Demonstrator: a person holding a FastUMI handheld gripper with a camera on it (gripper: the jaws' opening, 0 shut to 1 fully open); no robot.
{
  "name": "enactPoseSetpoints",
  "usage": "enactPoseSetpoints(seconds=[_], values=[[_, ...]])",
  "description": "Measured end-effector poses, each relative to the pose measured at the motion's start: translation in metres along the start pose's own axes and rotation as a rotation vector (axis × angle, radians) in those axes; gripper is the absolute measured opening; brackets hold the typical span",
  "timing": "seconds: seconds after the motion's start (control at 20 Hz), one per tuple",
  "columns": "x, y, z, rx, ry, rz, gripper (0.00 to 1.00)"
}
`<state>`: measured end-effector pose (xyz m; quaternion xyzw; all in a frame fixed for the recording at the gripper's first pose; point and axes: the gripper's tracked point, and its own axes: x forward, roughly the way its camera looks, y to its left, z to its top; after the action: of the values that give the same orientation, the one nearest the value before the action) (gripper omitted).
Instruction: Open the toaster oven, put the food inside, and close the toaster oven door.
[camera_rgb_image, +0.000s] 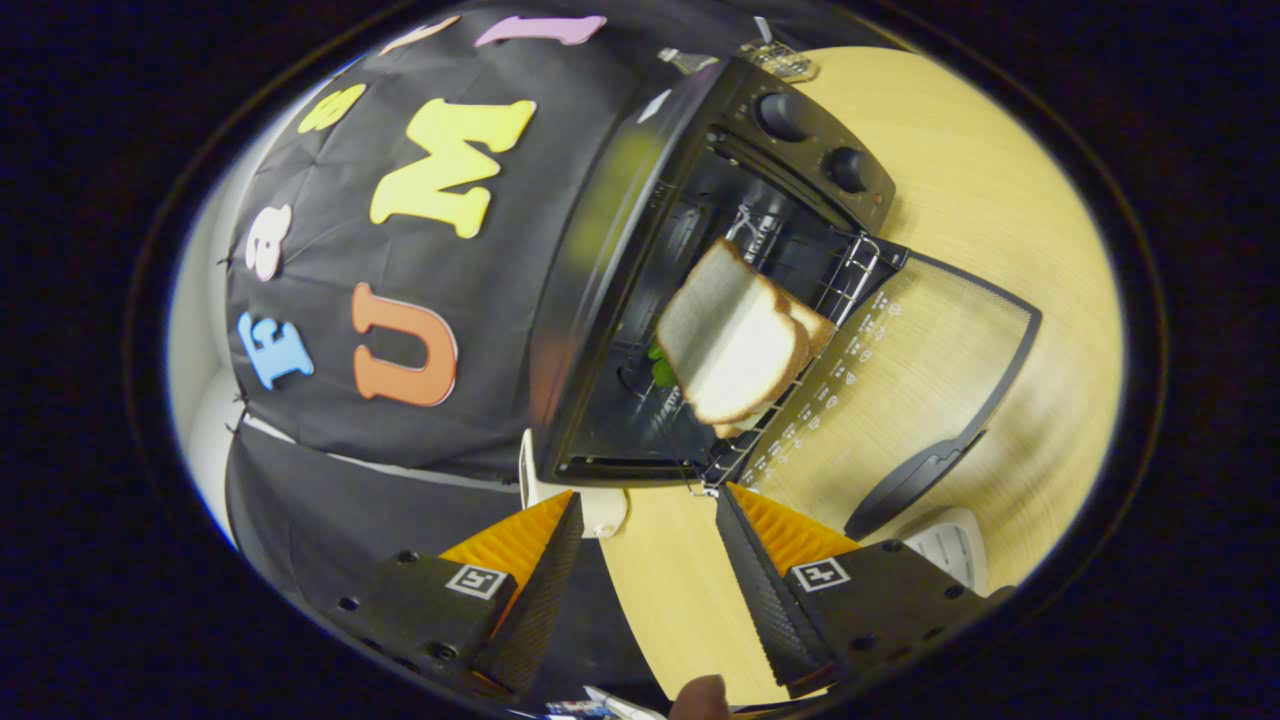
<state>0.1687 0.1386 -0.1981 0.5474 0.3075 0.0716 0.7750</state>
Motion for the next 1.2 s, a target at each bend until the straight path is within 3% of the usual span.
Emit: enactPoseSetpoints(seconds=[0.2,0.5,0.75,1.0,1.2], values=[[-0.045,0.017,-0.019,-0.208,0.000,0.063,0.89],[-0.108,0.001,-0.039,-0.512,0.037,0.078,0.89],[-0.147,-0.033,-0.043,-0.589,0.125,0.046,0.89],[-0.157,-0.075,0.000,-0.726,-0.025,-0.045,0.89],[-0.143,-0.117,0.012,-0.760,-0.026,-0.105,0.89]])
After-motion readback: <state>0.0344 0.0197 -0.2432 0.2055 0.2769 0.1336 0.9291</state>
